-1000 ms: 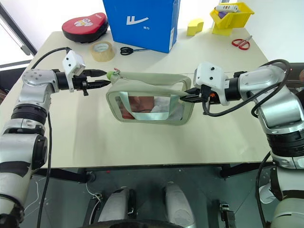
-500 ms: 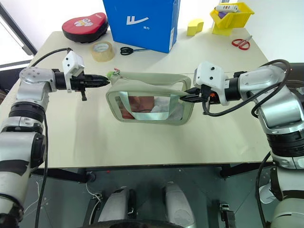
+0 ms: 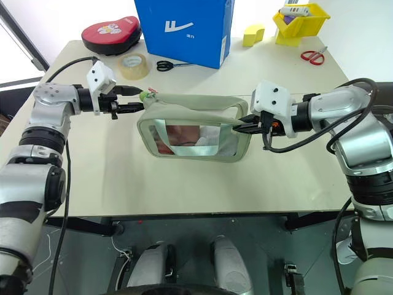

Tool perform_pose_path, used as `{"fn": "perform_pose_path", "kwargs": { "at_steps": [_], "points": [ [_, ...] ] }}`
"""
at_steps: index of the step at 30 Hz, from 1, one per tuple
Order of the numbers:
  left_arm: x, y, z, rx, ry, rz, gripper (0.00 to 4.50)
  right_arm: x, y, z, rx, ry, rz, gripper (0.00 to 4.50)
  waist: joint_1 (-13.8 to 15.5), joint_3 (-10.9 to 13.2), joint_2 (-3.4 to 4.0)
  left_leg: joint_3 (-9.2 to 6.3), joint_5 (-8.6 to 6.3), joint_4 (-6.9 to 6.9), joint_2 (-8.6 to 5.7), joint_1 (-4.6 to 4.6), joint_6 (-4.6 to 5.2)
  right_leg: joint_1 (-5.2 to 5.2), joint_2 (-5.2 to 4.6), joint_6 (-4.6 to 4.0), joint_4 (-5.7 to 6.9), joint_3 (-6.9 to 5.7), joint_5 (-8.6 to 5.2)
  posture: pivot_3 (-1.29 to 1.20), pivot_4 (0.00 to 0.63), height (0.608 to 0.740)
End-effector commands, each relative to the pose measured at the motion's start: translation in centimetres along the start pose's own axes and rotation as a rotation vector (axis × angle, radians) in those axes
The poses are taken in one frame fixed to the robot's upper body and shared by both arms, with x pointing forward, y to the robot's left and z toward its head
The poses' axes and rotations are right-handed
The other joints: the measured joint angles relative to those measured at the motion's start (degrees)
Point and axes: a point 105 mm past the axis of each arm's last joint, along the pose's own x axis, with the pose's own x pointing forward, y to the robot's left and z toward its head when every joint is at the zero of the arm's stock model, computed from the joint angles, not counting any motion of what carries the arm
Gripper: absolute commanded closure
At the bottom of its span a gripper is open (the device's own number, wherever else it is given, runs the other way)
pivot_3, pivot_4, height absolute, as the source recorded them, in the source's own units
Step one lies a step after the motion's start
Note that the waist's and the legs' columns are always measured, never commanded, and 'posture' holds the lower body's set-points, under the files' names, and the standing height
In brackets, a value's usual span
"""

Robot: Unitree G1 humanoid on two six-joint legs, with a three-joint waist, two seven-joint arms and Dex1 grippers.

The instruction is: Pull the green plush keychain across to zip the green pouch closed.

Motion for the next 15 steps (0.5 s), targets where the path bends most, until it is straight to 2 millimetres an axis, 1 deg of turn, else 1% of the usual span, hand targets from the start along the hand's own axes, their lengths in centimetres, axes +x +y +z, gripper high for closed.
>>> {"fn": "perform_pose_path", "kwargs": {
  "at_steps": [1,2,7,8,11,14,15],
  "points": [
    [-0.6,0.8,1.8,0.062,-0.033,0.001,4.09,-0.8,-0.1,1.3,-0.043,-0.027,-0.023,4.50,0.04,0.00,0.00,0.00,0.00,0.00,0.00,0.00,0.00,0.00,0.00,0.00,0.00,0.00,0.00,0.00,0.150,0.737],
    [-0.7,0.7,1.8,0.064,-0.032,-0.005,4.47,-0.8,-0.1,1.3,-0.042,-0.028,-0.023,4.50,0.08,0.00,0.00,0.00,0.00,0.00,0.00,0.00,0.00,0.00,0.01,0.00,0.00,0.00,0.00,0.00,0.150,0.737],
    [-1.8,0.4,1.4,0.086,0.001,-0.035,4.47,-0.8,-0.1,1.0,-0.033,-0.021,-0.026,4.50,0.17,0.00,0.00,0.00,0.00,0.00,0.00,0.00,0.00,0.00,0.02,0.00,0.00,0.00,0.00,0.00,0.150,0.737],
    [-2.1,0.7,1.7,0.100,0.003,-0.024,4.47,-0.7,0.0,1.0,-0.032,-0.022,-0.023,4.50,0.18,0.00,0.00,0.00,0.00,0.00,0.00,0.00,0.00,-0.01,0.02,0.00,0.00,0.00,0.00,0.00,0.150,0.737],
    [-2.4,1.5,3.4,0.168,-0.016,0.012,4.47,-0.5,0.1,0.9,-0.029,-0.019,-0.016,4.50,0.36,0.00,0.00,-0.02,0.00,0.00,0.01,0.00,0.00,0.00,0.01,0.00,0.01,-0.01,0.00,0.00,0.150,0.737],
    [-2.2,1.9,6.7,0.229,-0.101,0.024,4.47,-0.2,0.1,0.8,-0.029,-0.015,-0.011,4.50,0.44,0.00,0.00,-0.01,0.00,0.02,0.01,0.00,0.00,0.00,0.00,0.00,0.01,-0.01,0.00,0.00,0.150,0.737],
    [-2.2,1.9,7.3,0.237,-0.118,0.021,4.47,-0.1,0.1,0.8,-0.029,-0.014,-0.011,4.50,0.47,0.00,0.00,-0.01,0.00,0.02,0.00,0.00,0.00,0.00,0.00,0.00,0.01,-0.01,0.00,0.00,0.150,0.737]
  ]
}}
